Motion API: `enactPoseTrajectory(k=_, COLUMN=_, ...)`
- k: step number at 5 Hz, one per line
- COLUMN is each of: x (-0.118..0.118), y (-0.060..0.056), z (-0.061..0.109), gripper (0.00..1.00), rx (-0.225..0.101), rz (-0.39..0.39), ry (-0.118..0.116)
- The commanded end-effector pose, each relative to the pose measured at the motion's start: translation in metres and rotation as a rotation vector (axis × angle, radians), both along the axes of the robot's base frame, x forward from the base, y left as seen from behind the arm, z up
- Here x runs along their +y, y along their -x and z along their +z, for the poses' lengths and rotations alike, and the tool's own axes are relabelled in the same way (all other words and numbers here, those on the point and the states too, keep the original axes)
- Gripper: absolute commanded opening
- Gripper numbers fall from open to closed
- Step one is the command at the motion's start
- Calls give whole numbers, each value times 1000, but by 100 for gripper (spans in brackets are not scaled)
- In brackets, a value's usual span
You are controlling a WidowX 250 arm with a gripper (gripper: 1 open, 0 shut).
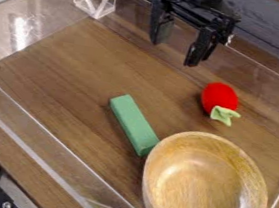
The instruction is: Move the red object to the left side of the table
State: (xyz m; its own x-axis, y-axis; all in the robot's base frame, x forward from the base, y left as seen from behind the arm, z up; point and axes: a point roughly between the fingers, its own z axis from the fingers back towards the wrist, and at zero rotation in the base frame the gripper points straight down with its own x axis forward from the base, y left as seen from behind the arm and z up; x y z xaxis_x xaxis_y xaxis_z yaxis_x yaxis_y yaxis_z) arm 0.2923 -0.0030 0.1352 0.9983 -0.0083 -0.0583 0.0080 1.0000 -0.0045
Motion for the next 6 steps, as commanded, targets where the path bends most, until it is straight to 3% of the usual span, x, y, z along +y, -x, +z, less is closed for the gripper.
enactPoseTrajectory(k=1, x=0, y=1, z=-7, gripper=100, rx=24, rz=115, ry=13)
enactPoseTrajectory(k=2, x=-5, y=-1, z=-13, gripper=100, rx=30, rz=277, ry=37)
enactPoseTrajectory(k=3, x=-31, y=-9, z=-15, gripper=100, rx=-1, rz=494, ry=72)
enactPoseTrajectory(k=4, x=-58, y=-21, z=-21, gripper=100, rx=-29, rz=663, ry=111)
enactPoseTrajectory(k=5, x=-73, y=-32, z=-32, gripper=100, rx=-35, rz=718, ry=142)
enactPoseTrajectory(k=6, x=-72, y=-42, z=-41, gripper=100, rx=-51, rz=761, ry=167)
